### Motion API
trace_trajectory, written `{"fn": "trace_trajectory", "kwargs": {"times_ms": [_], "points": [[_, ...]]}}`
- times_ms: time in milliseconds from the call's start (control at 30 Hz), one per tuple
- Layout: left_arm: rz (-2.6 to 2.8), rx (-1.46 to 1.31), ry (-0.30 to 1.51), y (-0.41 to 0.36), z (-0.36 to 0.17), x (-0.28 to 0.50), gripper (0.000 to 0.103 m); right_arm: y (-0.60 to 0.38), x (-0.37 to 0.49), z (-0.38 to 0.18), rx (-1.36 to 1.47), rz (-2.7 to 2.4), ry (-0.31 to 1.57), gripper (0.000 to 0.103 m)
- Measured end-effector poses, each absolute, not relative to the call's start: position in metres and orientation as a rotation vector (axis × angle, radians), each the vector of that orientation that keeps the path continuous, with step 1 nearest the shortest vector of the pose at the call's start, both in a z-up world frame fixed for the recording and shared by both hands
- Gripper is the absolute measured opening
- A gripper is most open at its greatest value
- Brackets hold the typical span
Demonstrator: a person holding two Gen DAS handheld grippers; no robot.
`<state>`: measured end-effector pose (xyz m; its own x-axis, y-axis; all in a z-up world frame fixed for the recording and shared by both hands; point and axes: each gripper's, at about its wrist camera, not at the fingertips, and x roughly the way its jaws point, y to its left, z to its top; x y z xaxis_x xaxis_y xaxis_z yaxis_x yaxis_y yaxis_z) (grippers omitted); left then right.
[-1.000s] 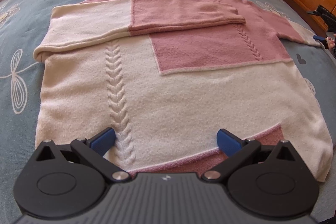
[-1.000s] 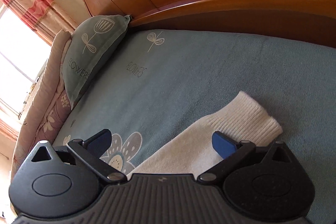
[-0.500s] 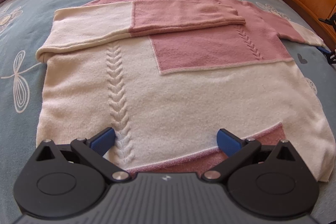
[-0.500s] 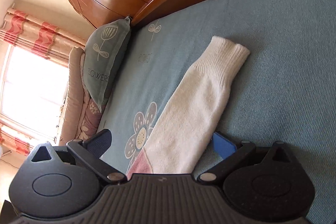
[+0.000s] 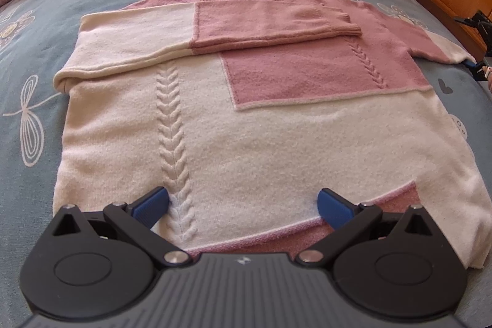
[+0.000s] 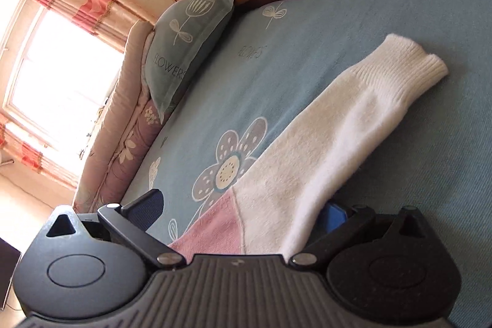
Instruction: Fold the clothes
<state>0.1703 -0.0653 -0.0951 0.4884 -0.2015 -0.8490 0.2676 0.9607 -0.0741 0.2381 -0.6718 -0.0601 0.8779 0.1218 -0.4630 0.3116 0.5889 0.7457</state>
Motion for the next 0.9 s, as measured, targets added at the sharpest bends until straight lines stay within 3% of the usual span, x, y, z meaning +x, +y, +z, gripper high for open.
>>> {"fn": "trace_trajectory", "kwargs": {"times_ms": [367, 633, 900], "points": [[-0.291, 0.054, 0.998, -0.062, -0.094, 0.17, 0.102, -0.682, 0.255, -0.069, 0.911, -0.177, 0.385, 0.103], [-0.299, 0.025, 0.986, -0.058, -0.091, 0.17, 0.102, -0.682, 0.244, -0.057, 1.053, -0.026, 0.245, 0.103], [-0.332, 0.004, 0.976, -0.051, -0.086, 0.161, 0.102, -0.653, 0.254, -0.023, 1.002, 0.043, 0.285, 0.103]]}}
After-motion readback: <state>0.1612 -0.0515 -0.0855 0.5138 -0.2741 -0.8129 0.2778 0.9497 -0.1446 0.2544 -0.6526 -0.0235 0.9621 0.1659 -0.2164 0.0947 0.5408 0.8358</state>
